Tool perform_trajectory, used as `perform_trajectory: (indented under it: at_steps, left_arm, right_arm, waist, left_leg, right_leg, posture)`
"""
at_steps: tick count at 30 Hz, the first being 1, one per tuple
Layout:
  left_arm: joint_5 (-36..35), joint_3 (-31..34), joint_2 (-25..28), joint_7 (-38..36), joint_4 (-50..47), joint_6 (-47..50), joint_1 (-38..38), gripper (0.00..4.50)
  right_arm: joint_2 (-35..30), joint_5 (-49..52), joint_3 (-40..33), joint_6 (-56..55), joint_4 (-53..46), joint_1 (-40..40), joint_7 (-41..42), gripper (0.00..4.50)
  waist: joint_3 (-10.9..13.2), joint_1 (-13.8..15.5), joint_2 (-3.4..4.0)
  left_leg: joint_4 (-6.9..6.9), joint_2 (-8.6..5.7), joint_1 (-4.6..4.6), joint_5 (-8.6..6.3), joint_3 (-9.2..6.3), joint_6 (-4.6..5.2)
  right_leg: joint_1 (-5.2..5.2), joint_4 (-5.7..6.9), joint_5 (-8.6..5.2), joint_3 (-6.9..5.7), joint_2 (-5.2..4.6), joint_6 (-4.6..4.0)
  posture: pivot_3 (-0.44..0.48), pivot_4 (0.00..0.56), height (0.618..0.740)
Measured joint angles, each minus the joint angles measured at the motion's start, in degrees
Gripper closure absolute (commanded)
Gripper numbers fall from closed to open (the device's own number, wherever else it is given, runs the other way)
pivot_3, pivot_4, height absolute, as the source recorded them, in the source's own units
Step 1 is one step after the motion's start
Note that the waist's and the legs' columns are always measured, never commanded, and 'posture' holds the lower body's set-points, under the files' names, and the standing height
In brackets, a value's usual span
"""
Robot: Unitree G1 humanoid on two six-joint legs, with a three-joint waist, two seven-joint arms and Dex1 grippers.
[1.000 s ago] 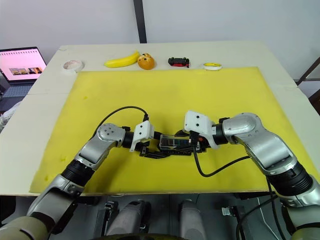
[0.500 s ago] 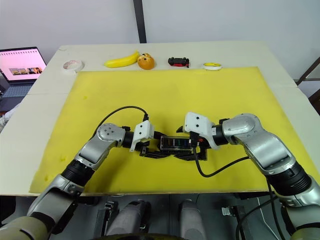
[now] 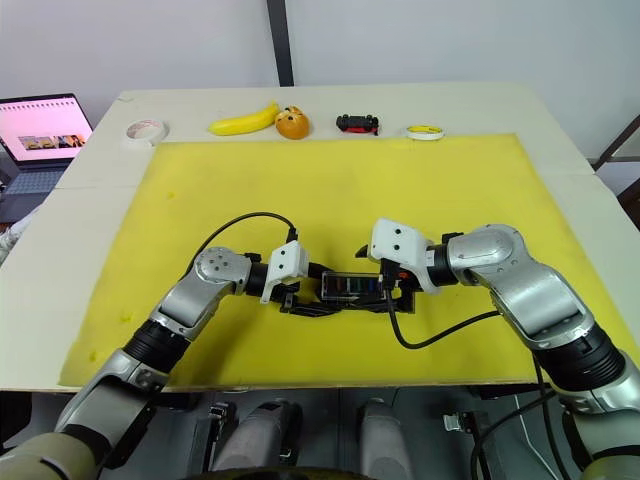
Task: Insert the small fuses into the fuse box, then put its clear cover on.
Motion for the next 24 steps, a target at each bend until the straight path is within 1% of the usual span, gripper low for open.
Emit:
perform_trajectory:
  at_steps: [21, 24]
  left_arm:
    - [0.0, 0.0, -0.4, 0.2, 0.0, 0.0, 0.1, 1.94]
    - [0.0, 0.0, -0.6, 0.3, 0.0, 0.0, 0.1, 1.94]
  right_arm:
    - [0.0, -0.1, -0.4, 0.0, 0.3, -0.8, 0.0, 0.04]
    - [0.0, 2.6, -2.4, 2.0, -0.3, -0.8, 0.7, 0.04]
  waist:
    - [0.0, 0.0, 0.00]
    - [0.0, 0.0, 0.00]
  left_leg:
    - [0.00, 0.00, 0.00, 0.00, 0.00, 0.00]
    - [0.00, 0.00, 0.00, 0.00, 0.00, 0.00]
  right_leg:
    - [0.00, 0.00, 0.00, 0.00, 0.00, 0.00]
    - [0.00, 0.00, 0.00, 0.00, 0.00, 0.00]
  posture:
    - [0.000, 0.150, 0.740]
    - [0.000, 0.150, 0.740]
